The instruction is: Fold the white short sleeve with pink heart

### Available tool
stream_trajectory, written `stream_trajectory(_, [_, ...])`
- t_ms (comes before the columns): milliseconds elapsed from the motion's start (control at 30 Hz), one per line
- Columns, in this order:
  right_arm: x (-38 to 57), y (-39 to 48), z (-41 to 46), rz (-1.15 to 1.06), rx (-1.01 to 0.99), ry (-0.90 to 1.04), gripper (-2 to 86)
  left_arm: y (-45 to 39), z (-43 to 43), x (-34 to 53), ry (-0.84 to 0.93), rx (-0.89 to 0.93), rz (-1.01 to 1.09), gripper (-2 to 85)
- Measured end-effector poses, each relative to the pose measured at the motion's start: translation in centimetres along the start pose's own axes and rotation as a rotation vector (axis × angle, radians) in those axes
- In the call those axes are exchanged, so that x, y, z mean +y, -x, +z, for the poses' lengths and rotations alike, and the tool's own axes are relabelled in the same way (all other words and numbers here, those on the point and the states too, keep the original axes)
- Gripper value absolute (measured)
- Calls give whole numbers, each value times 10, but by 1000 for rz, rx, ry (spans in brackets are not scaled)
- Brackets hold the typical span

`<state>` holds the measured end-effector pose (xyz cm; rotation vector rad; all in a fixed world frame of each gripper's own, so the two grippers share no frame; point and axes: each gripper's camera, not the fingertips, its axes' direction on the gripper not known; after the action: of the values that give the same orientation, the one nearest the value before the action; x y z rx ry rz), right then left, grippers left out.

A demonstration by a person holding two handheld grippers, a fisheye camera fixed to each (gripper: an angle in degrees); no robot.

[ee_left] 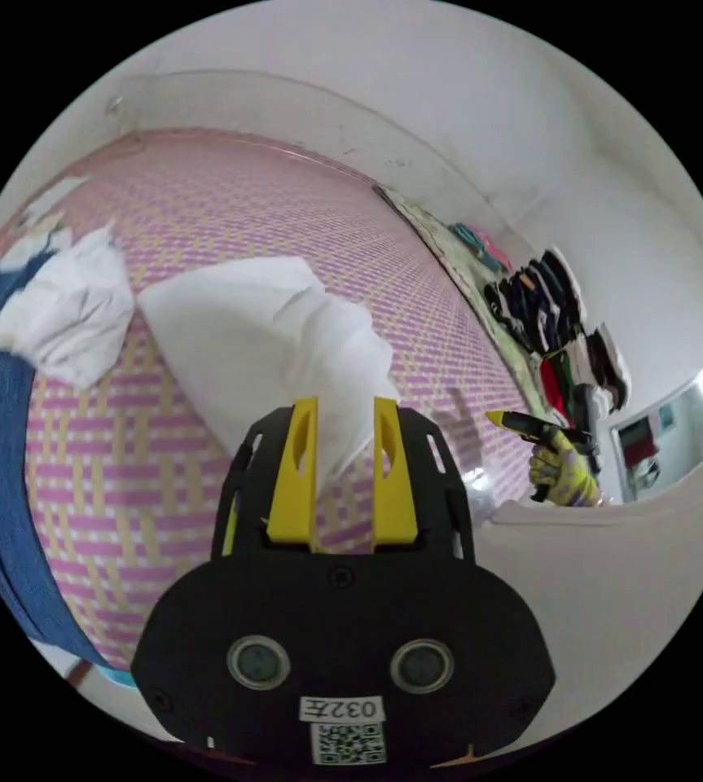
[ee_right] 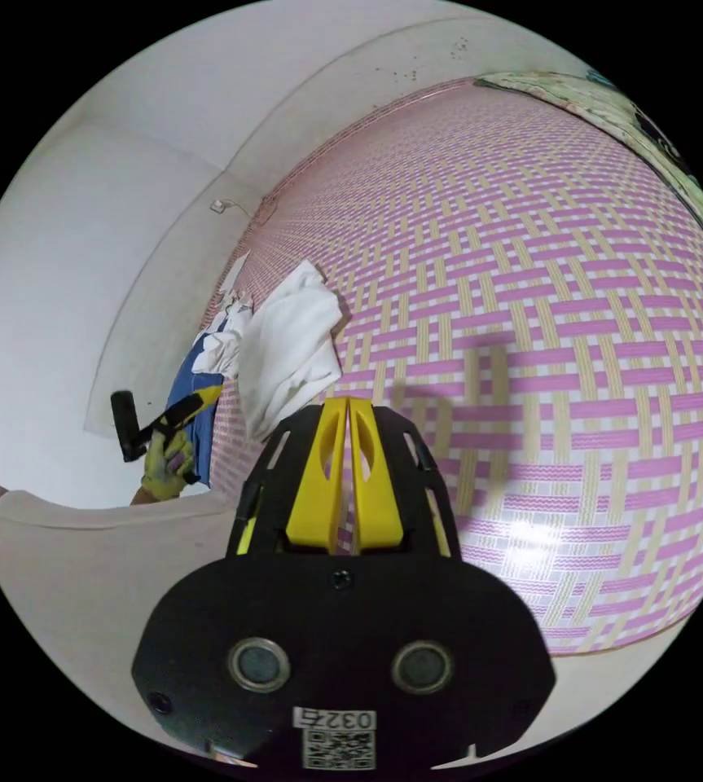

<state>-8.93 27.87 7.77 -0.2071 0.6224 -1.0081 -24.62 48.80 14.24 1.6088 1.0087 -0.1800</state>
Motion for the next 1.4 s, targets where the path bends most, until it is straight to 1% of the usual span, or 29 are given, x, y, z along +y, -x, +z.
stream_trajectory(33, [0, -2, 1, -9, -2, 4, -10, -27, 20, -26, 10, -52, 74, 65])
stream_trajectory(67, [0, -2, 2, -15, -3, 5, -10, -39, 30, -39, 16, -83, 109, 66])
stream_trajectory(133, [-1, -5, 1, -40, 2, 3, -10, -75, 77, -90, 65, -174, 210, 71])
stream_trajectory(233, [-1, -10, -4, -57, 9, -13, -10, -116, 129, -139, 148, -191, 341, 78])
stream_trajectory(267, [-1, -11, -5, -58, 11, -18, -10, -125, 139, -146, 164, -198, 366, 79])
stream_trajectory(333, [2, -21, -10, -53, 28, -41, -10, -154, 186, -160, 241, -232, 436, 82])
stream_trajectory(367, [3, -24, -11, -48, 32, -46, -10, -160, 198, -162, 257, -248, 451, 83])
stream_trajectory(433, [7, -40, -13, -11, 34, -62, -10, -170, 248, -172, 346, -355, 483, 81])
stream_trajectory(467, [9, -44, -14, 0, 33, -66, -10, -170, 259, -175, 368, -388, 481, 79])
stream_trajectory(533, [12, -59, -19, 33, 42, -84, -10, -158, 284, -186, 431, -501, 474, 43])
stream_trajectory(567, [12, -63, -20, 39, 47, -87, -10, -154, 282, -189, 413, -528, 467, 31])
stream_trajectory(600, [13, -70, -23, 51, 59, -95, -10, -144, 271, -196, 372, -521, 449, 8])
stream_trajectory(667, [12, -83, -27, 75, 69, -111, -10, -119, 243, -208, 329, -399, 397, -2])
stream_trajectory(700, [11, -93, -29, 94, 69, -119, -10, -95, 216, -218, 304, -284, 330, -4])
stream_trajectory(733, [8, -101, -30, 110, 66, -124, -10, -67, 180, -224, 250, -119, 257, -6])
stream_trajectory(767, [7, -105, -30, 115, 65, -125, -10, -52, 158, -226, 210, -20, 231, -7])
stream_trajectory(800, [2, -112, -31, 121, 63, -127, -10, -22, 111, -224, 119, 182, 207, -8])
stream_trajectory(833, [-4, -117, -30, 120, 64, -127, -10, 7, 61, -216, 20, 319, 225, -9])
stream_trajectory(867, [-8, -119, -29, 118, 64, -126, -10, 21, 37, -210, -22, 360, 243, -9])
stream_trajectory(900, [-17, -121, -27, 107, 60, -121, -10, 50, -8, -197, -73, 396, 271, -9])
stream_trajectory(933, [-28, -123, -23, 92, 54, -110, -10, 80, -45, -183, -84, 394, 276, -9])
stream_trajectory(967, [-34, -124, -20, 81, 51, -101, -10, 95, -62, -176, -82, 382, 269, -9])
stream_trajectory(1033, [-68, -120, -5, 20, 38, -59, -10, 154, -114, -141, -84, 295, 187, -11])
stream_trajectory(1100, [-99, -109, 8, -54, 16, -30, -9, 189, -135, -115, -75, 248, 110, -12])
stream_trajectory(1167, [-134, -90, 22, -157, -4, -1, -8, 215, -141, -93, -51, 228, 38, -13])
stream_trajectory(1200, [-157, -72, 34, -243, -6, 26, -5, 230, -141, -79, -54, 200, -21, -13])
stream_trajectory(1233, [-179, -55, 50, -319, -4, 63, -2, 245, -141, -64, -77, 175, -87, -13])
stream_trajectory(1300, [-210, -34, 79, -391, -19, 137, 15, 268, -139, -42, -123, 189, -185, -13])
stream_trajectory(1400, [-259, -28, 132, -353, -118, 269, 58, 290, -143, -14, -209, 220, -267, -12])
